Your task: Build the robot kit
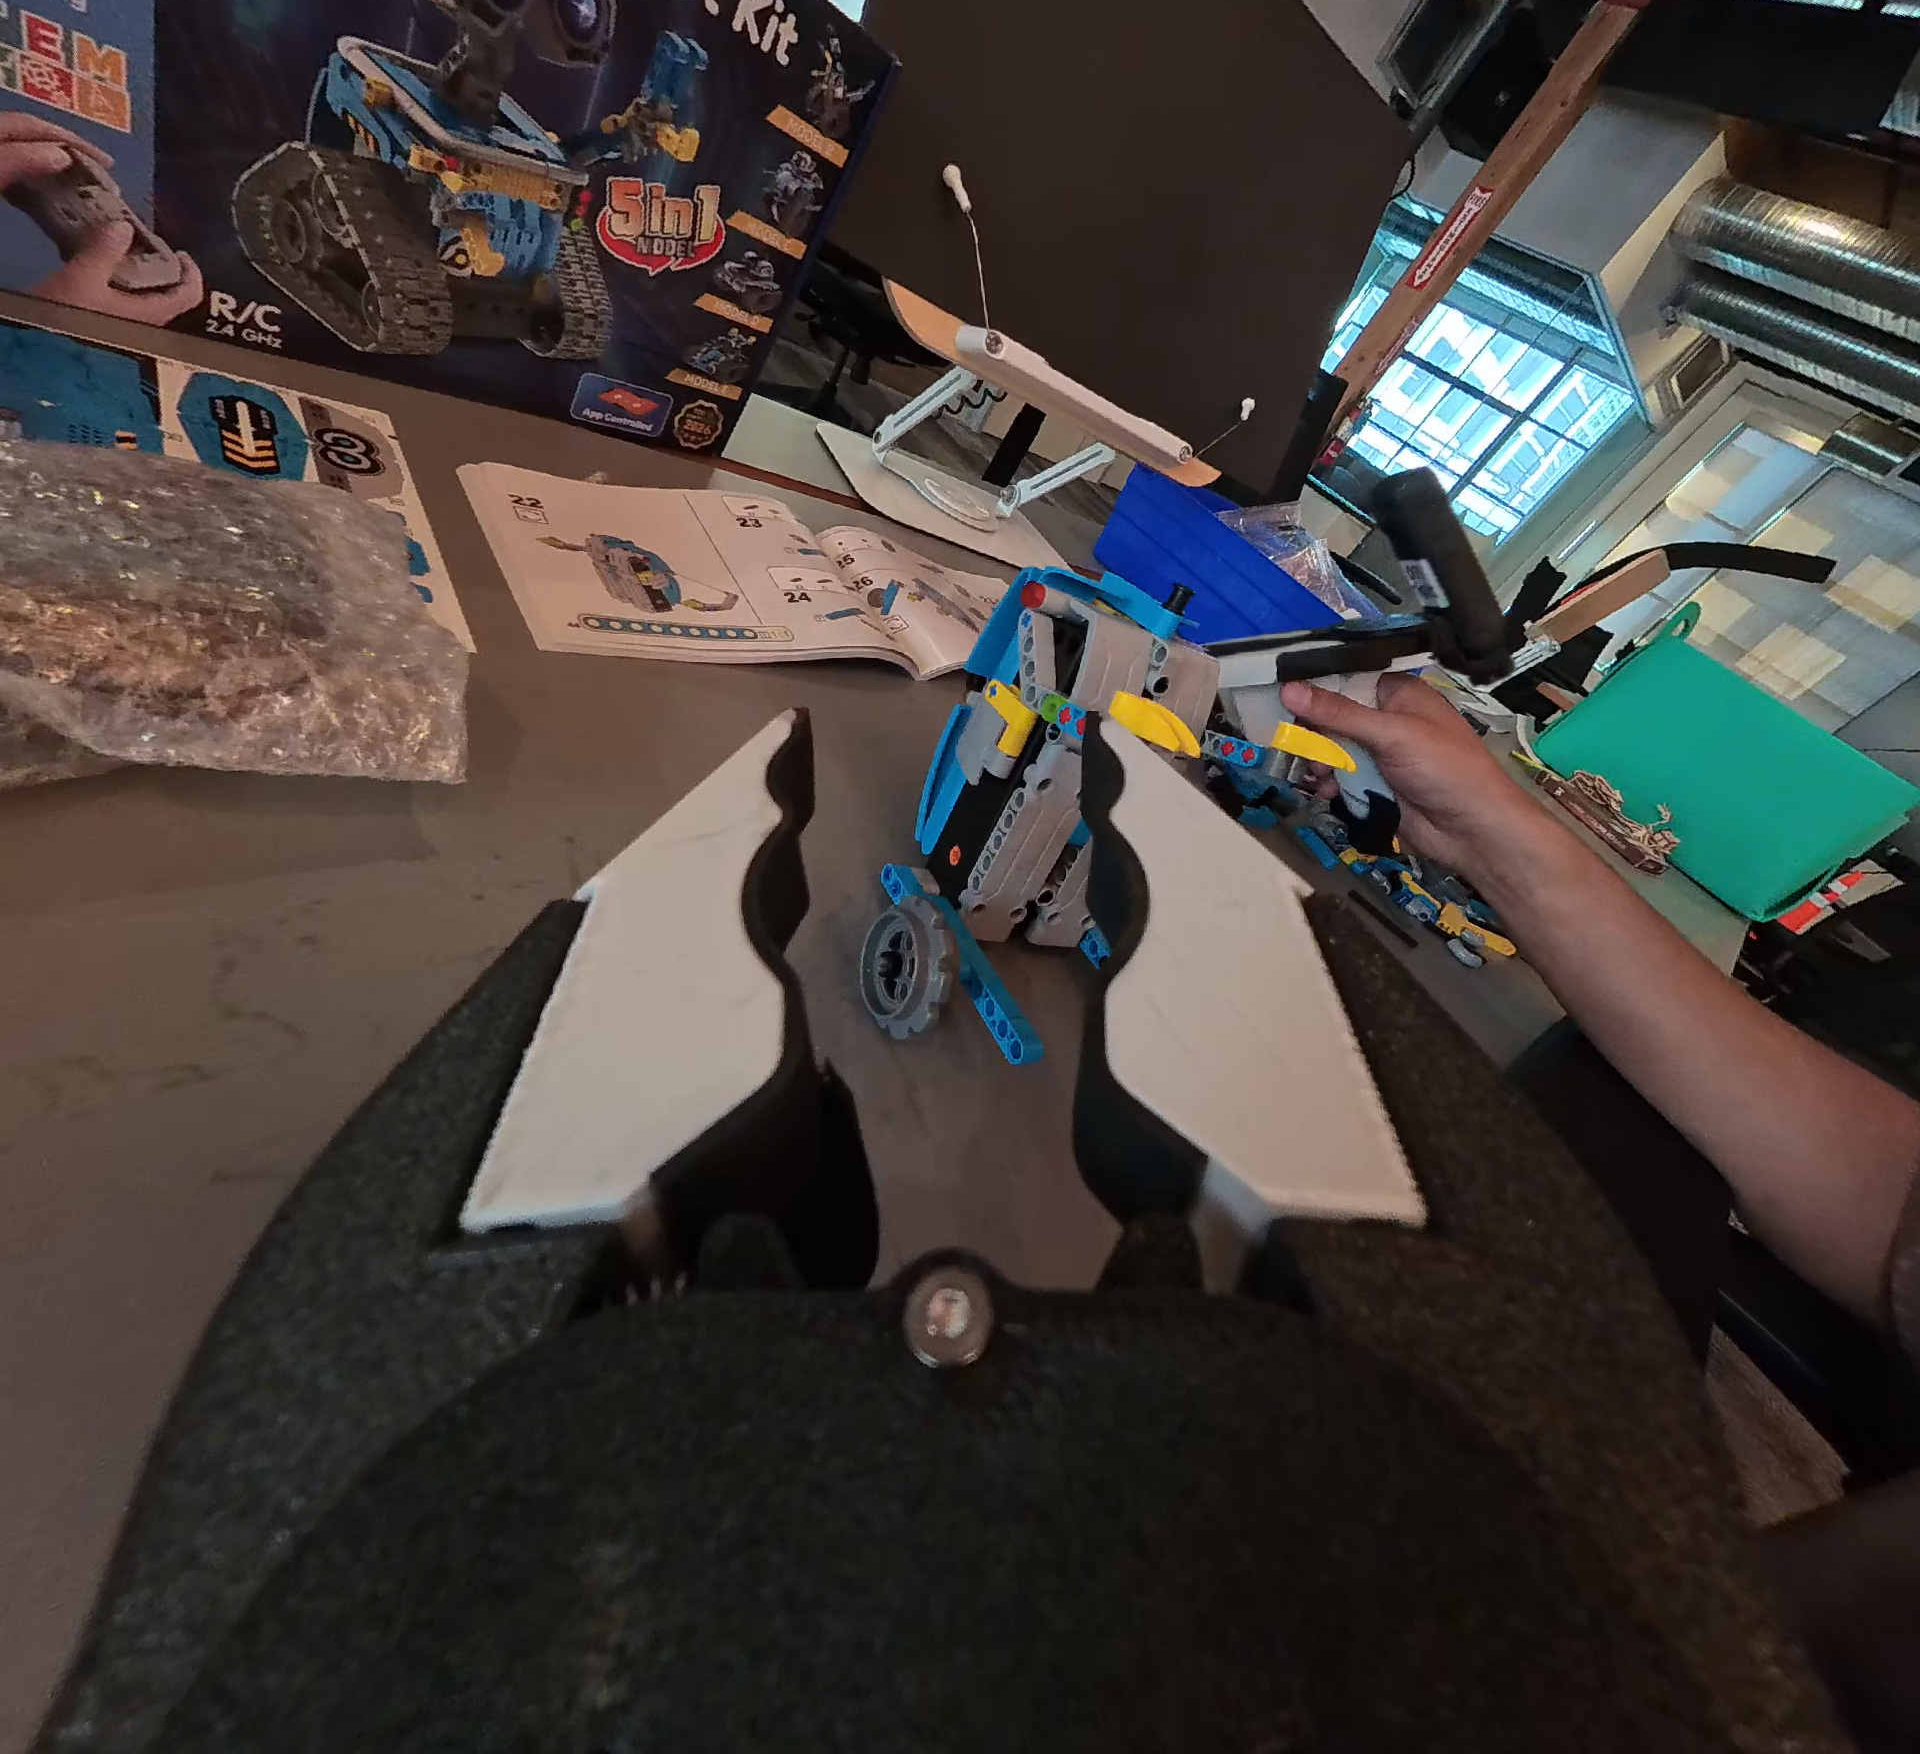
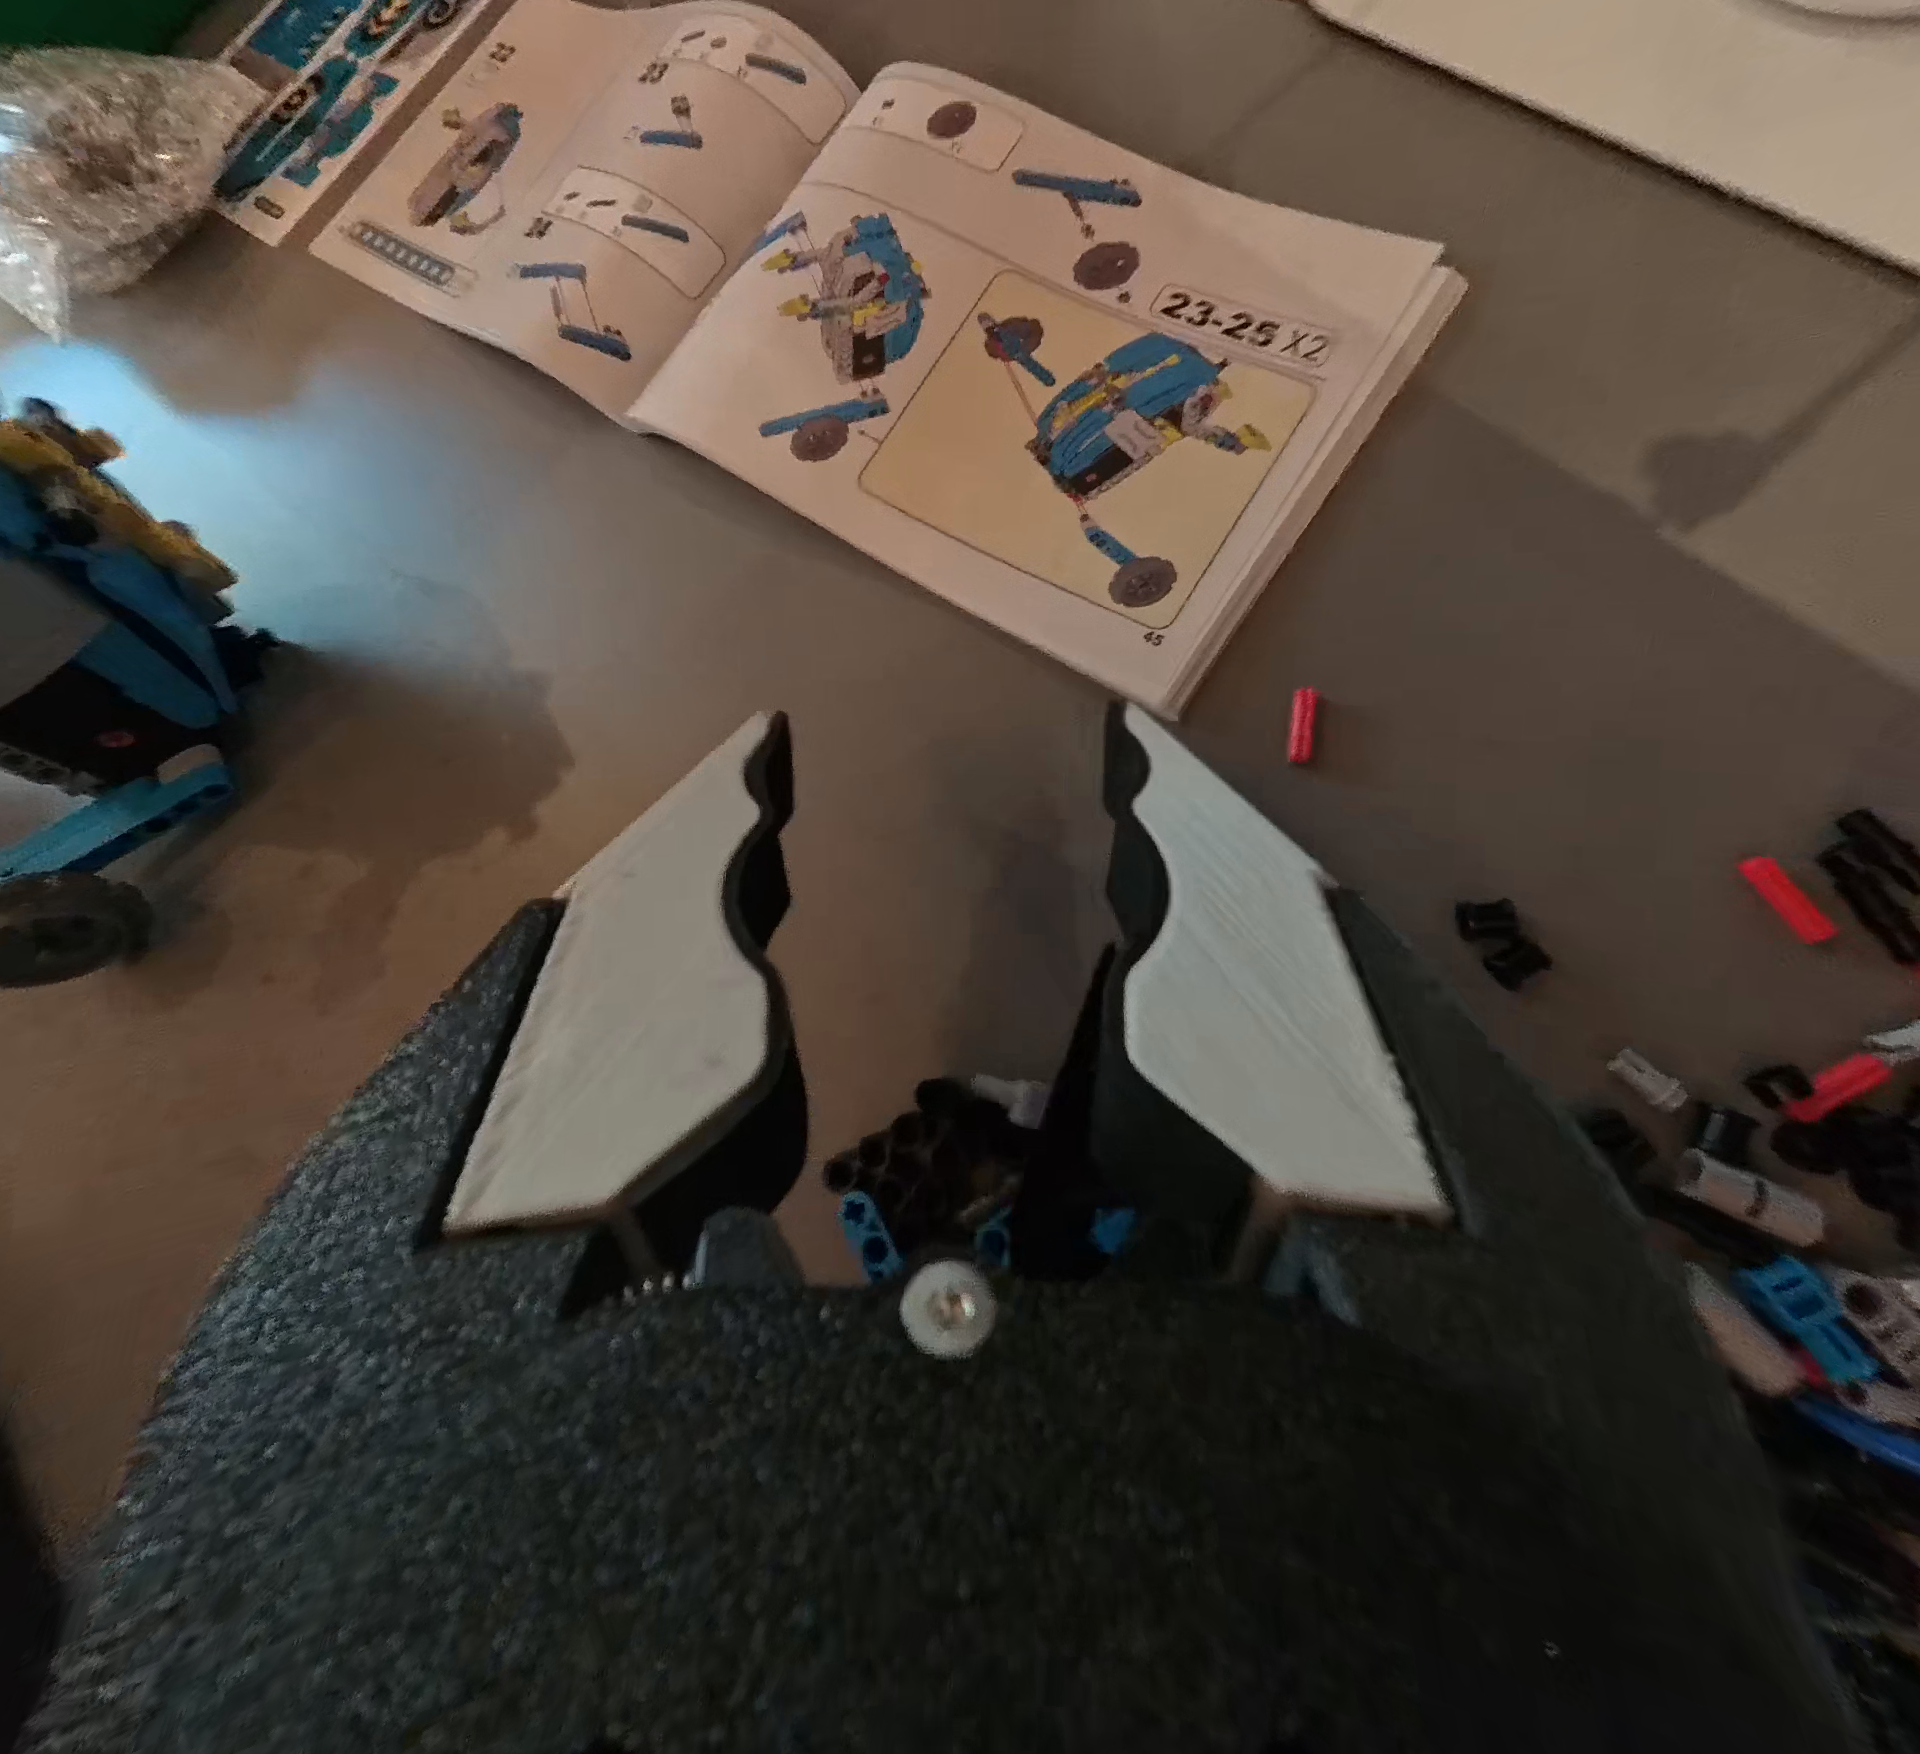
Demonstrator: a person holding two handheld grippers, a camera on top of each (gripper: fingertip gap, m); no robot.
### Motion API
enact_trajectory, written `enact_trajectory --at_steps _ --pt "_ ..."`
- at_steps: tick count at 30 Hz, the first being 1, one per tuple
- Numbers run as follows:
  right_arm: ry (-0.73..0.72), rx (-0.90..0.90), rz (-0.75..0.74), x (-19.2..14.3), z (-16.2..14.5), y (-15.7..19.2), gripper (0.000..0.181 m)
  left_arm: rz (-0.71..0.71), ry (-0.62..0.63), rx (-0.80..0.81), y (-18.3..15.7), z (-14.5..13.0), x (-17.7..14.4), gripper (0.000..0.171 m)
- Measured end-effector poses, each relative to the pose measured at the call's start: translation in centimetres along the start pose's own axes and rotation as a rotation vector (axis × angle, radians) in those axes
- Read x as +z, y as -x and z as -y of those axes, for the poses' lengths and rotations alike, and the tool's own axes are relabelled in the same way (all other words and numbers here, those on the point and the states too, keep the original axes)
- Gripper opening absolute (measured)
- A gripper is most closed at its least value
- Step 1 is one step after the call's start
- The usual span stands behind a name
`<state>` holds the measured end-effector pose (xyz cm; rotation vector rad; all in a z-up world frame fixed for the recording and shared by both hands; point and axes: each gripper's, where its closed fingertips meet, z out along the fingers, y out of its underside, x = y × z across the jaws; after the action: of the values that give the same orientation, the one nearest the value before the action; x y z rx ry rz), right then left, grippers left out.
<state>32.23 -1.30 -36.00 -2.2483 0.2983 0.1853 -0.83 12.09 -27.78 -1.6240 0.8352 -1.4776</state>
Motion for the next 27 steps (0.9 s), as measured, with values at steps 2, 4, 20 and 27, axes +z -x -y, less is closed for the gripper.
enact_trajectory --at_steps 2,4,20,27 --pt "-0.021 -0.036 -0.079 -0.3 0.6 -0.7 0.068 0.001 0.001 -0.003 0.0 0.0 0.0 0.051" --pt "-0.052 -0.097 -0.14 -0.4 1.9 -0.4 0.075 -0.003 0.01 -0.018 0.1 -0.1 0.2 0.051" --pt "0.066 0.079 -0.087 8.2 5.0 2.1 0.107 -0.02 -0.028 -0.004 0.9 1.8 -0.4 0.046" --pt "0.057 -0.224 -0.033 3.7 4.0 3.3 0.118 0.181 0.45 0.294 6.5 2.3 8.4 0.035"
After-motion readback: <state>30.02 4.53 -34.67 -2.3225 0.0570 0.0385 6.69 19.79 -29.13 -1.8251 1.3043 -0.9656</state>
